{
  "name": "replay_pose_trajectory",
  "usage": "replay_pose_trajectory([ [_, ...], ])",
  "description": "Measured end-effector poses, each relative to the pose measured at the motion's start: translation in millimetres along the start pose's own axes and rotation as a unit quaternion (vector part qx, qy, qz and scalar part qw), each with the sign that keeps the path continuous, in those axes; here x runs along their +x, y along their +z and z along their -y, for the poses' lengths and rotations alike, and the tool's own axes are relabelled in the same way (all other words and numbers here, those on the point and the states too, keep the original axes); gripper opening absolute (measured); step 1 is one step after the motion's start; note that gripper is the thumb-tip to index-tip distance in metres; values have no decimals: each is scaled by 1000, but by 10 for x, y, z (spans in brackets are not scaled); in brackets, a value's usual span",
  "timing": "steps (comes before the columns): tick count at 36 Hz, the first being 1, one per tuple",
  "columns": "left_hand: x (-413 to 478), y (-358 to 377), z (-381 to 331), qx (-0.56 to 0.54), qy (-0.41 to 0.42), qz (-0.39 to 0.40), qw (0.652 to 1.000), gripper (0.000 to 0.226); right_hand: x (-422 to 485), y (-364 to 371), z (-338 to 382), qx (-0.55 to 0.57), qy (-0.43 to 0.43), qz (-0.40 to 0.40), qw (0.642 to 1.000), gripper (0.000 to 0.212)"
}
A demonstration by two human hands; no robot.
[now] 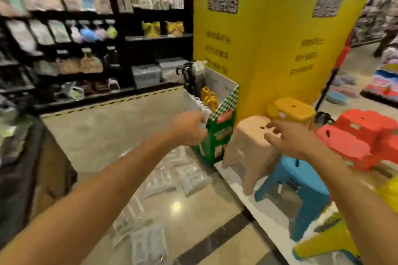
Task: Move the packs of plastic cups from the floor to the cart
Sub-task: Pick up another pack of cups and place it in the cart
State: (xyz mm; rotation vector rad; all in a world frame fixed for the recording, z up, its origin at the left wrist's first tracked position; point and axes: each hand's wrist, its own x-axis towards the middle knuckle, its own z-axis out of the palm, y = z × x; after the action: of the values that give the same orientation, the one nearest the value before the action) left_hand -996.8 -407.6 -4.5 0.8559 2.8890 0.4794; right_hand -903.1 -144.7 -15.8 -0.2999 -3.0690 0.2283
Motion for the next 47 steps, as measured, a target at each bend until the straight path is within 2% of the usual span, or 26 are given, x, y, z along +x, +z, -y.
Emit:
replay_pose_trajectory([
  [5,-469,-100,780,-35,-122,-24,992,42,479,378,845,15,-101,23,995,35],
  [9,-657,-73,1335,-32,-181,-35,982,44,765,701,1435,40,-139,65,987,40],
  [14,-614,110,2001,-36,-207,-15,978,47,1082,1141,1990,40,-167,77,982,48],
  [22,-296,812,3038,-102,-220,-22,970,51,1553,2248,2502,86,-145,111,979,49],
  [32,51,2687,4369,-184,-300,-12,936,54,1980,4512,2657,162,-99,188,964,52],
  [42,-144,5413,5517,-232,-365,19,901,51,1997,7520,2355,201,-58,290,934,59],
  [47,-394,6698,5991,-222,-370,61,900,59,1813,8947,2093,199,-41,318,926,61],
])
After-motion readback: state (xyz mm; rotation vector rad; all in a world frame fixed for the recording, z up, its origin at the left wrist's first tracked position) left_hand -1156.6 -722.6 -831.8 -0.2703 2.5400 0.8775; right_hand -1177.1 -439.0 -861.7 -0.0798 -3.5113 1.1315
